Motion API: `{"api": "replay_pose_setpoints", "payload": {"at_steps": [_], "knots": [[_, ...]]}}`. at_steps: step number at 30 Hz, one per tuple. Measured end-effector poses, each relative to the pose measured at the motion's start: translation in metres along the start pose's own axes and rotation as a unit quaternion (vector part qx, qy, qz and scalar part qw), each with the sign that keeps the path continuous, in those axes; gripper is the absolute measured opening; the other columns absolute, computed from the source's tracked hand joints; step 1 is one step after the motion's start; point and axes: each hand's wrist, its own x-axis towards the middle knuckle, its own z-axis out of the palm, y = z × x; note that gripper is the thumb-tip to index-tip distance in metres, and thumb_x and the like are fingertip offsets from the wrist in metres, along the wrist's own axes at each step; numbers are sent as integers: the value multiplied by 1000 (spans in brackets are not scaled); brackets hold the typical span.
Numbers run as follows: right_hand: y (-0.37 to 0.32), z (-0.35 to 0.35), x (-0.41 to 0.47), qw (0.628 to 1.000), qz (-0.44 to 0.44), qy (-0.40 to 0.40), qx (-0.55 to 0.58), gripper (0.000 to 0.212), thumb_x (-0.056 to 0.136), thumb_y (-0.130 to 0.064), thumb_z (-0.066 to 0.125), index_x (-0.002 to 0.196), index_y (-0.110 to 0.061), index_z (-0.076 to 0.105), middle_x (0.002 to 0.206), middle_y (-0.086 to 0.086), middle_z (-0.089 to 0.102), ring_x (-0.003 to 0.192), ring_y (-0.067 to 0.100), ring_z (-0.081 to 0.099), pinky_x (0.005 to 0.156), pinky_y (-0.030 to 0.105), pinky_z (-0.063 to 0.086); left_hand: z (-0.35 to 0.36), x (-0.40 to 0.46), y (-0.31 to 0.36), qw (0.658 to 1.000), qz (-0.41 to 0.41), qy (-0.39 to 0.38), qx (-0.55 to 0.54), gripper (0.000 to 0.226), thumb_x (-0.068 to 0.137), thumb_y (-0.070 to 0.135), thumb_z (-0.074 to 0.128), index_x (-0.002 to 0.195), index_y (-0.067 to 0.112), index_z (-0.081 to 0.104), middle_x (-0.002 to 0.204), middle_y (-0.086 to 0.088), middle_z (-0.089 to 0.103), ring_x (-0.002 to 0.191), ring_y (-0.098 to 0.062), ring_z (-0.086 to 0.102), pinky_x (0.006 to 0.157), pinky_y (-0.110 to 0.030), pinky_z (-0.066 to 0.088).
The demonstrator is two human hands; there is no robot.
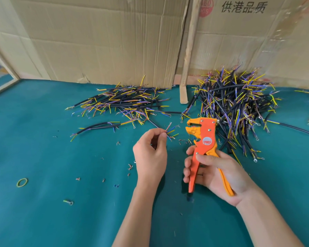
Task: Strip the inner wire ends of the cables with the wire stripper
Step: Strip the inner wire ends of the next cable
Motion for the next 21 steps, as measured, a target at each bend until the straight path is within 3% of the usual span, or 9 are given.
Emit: {"api": "replay_pose_setpoints", "payload": {"at_steps": [6, 14, 21], "knots": [[1, 0, -2, 998, 36, -35, -32, 47, 76, -13, 81, 117, 0, 63, 95, 30, 61, 79, 42, 63, 75, 54, 55, 1, 1, -2, 1000, -1, -15, -1, 18, 98, 10, 59, 82, 15, 64, 58, 17, 52, 54, -3, 45, 54, -12, 36], [0, 1, -2, 998, 28, -29, -53, 47, 72, -5, 80, 116, 2, 63, 94, 29, 61, 78, 42, 62, 72, 53, 55, 4, -1, -7, 996, 49, -27, 64, 14, 98, 7, 57, 92, 17, 64, 78, 9, 61, 69, -4, 52, 60, -10, 34], [0, 4, -4, 997, 30, -19, -73, 41, 69, -4, 83, 107, -2, 65, 84, 22, 56, 72, 39, 59, 67, 50, 56, 5, 0, -10, 991, 97, -18, 90, 16, 97, 3, 56, 95, 16, 65, 84, 3, 63, 77, -16, 55, 68, -26, 42]]}}
